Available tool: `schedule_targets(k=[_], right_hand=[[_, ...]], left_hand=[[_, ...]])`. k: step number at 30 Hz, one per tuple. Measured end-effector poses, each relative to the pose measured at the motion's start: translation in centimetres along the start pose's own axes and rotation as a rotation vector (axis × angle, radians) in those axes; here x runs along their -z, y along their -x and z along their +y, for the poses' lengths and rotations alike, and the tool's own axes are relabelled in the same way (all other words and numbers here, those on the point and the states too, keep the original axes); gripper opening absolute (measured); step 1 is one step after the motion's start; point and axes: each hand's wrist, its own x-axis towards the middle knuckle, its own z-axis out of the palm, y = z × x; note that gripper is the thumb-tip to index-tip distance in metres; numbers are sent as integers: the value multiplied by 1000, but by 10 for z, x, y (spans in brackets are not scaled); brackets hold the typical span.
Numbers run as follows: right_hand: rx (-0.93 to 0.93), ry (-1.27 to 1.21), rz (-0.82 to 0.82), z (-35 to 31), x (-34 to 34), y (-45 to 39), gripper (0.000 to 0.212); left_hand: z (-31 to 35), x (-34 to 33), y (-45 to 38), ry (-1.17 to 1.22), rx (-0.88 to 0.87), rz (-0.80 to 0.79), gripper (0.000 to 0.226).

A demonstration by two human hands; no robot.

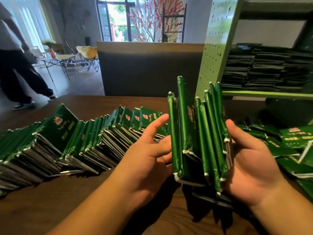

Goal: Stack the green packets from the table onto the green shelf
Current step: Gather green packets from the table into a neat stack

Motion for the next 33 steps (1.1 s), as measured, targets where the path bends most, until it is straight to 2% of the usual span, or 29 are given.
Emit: schedule_targets(k=[2,4,6,9,13,17,21,23,25,27,31,33], right_hand=[[71,-16,-57,-1,-3,-1,67],[130,-12,-37,-1,-6,0,84],[121,-9,-44,-1,-6,-1,85],[129,37,-34,-3,-7,-2,78],[163,34,-3,-5,-8,-4,71],[101,19,-41,-8,-9,-1,57],[84,57,-62,-11,-13,3,78],[48,36,-102,-13,-8,2,67],[-37,56,-75,-11,-15,2,43],[20,97,96,-14,-8,6,49],[-98,78,97,-7,1,10,54],[-120,88,91,-5,3,14,55]], left_hand=[[3,-2,1,-55,-17,21,68],[5,1,0,-88,-30,70,56],[6,5,-1,-44,-28,117,43],[8,1,6,225,32,47,38],[10,-5,9,141,-25,-65,27],[9,1,8,81,-4,-132,48],[9,3,5,20,-19,-95,55],[10,3,5,19,-29,-91,56],[9,4,5,32,-23,-67,55],[10,4,5,30,-23,-54,57],[11,3,2,22,-30,-55,77],[10,2,2,20,-39,-47,79]])
